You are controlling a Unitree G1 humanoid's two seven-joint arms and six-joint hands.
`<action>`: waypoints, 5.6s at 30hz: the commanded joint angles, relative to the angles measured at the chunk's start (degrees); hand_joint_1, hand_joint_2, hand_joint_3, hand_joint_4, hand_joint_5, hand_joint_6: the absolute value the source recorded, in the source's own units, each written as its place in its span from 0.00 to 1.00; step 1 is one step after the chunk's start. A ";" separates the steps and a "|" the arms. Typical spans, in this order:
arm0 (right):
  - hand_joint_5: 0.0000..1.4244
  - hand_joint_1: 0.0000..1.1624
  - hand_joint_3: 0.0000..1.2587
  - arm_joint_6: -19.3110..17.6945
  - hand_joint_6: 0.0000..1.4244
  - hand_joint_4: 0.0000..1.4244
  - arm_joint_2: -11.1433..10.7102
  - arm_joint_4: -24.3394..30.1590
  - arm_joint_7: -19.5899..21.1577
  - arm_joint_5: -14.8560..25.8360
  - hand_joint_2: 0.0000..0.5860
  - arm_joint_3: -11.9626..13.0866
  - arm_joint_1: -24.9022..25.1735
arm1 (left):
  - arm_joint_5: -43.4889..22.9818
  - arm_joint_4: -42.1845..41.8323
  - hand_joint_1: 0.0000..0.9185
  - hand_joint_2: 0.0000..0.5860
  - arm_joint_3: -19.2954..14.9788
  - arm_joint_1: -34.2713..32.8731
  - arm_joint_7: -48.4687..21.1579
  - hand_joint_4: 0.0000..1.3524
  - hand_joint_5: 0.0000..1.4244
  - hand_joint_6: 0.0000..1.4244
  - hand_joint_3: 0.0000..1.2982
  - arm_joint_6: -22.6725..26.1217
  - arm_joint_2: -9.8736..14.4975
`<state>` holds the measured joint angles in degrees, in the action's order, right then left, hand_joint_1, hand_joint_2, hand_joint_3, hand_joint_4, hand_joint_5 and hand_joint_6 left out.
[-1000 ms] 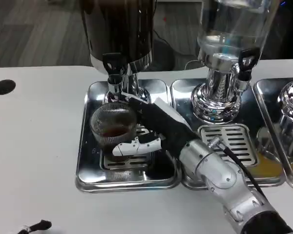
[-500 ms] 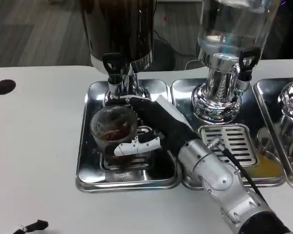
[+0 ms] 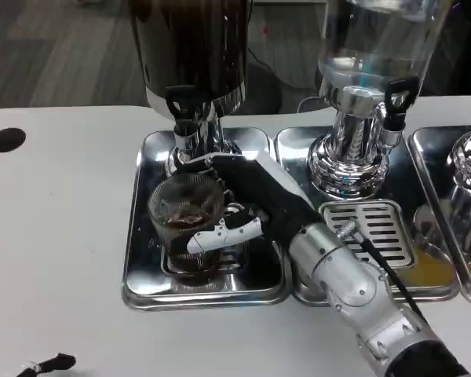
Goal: Grasp the cup under the faucet to collect the drink, then remove the cup.
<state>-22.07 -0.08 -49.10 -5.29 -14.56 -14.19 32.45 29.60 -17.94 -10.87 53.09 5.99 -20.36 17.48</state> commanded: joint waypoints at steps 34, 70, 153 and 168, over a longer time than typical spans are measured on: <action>0.43 0.83 0.43 7.57 0.41 0.39 -12.49 38.71 -9.21 6.86 0.19 8.11 -22.59 | -0.42 3.64 0.00 0.14 3.22 -7.33 -2.33 0.19 0.24 0.44 0.27 1.12 0.46; 0.42 0.82 0.44 -3.24 0.39 0.38 -20.83 53.27 -14.59 16.10 0.20 19.51 -49.81 | -1.46 3.51 0.00 0.14 3.52 -7.33 -2.53 0.20 0.24 0.45 0.27 0.03 0.64; 0.07 0.33 0.15 -11.89 0.02 0.04 -26.15 43.06 0.11 -8.38 1.00 24.05 -42.09 | 1.03 -0.60 0.00 0.21 3.76 -5.27 1.72 0.16 0.18 0.36 0.21 -3.71 -0.35; 0.04 0.43 0.15 -7.24 0.00 0.05 -25.05 46.11 12.68 -19.77 1.00 23.17 -48.68 | 18.57 -0.94 0.00 0.23 4.97 -8.68 11.48 0.04 0.06 0.23 0.13 -2.35 -0.95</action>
<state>-31.09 -25.14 -4.43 5.36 -32.81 9.22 -15.11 45.32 -18.60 -6.10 45.69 16.97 -24.99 16.42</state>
